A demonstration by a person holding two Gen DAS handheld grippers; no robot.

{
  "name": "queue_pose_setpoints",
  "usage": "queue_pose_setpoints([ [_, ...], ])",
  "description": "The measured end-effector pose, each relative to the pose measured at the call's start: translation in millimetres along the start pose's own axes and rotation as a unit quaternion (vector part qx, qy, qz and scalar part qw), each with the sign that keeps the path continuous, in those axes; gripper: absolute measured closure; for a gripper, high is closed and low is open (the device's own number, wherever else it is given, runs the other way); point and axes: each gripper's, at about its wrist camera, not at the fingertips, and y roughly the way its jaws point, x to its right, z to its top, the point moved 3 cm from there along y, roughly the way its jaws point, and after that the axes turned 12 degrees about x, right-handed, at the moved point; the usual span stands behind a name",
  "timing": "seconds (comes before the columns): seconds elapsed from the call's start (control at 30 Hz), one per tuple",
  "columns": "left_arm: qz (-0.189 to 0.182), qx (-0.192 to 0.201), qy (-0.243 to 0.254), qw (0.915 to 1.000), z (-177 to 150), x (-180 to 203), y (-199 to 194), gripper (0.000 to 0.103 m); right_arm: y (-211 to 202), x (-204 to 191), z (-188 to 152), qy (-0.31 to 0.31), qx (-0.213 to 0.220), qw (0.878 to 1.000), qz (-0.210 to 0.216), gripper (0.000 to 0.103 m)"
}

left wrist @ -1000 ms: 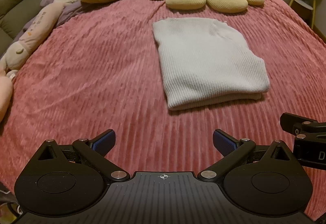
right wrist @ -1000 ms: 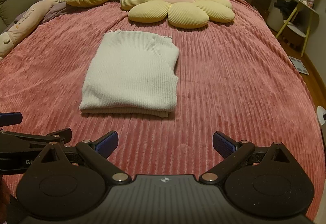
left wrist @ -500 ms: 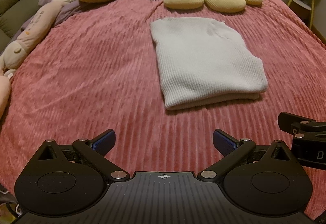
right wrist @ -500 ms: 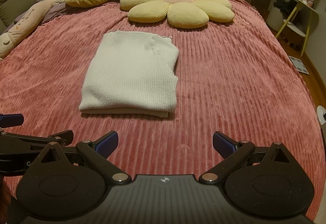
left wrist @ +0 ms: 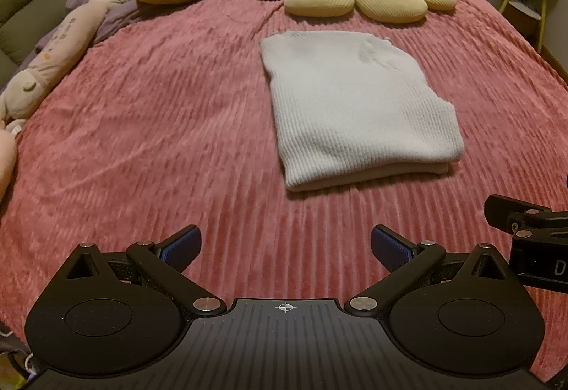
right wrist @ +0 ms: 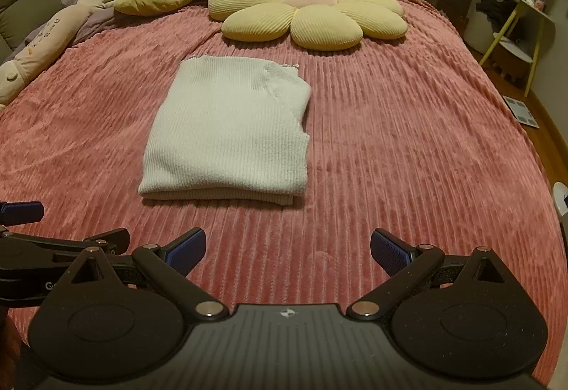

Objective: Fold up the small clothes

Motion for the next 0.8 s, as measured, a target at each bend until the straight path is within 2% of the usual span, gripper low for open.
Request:
queue_pose_setpoints([
  [0.8,0.003,0.003,0.004,1.0,-3.0,0.9,-1.6,0.0,-3.5,-0.1,-3.9,0.0,0.005,1.0,0.0,0.004],
])
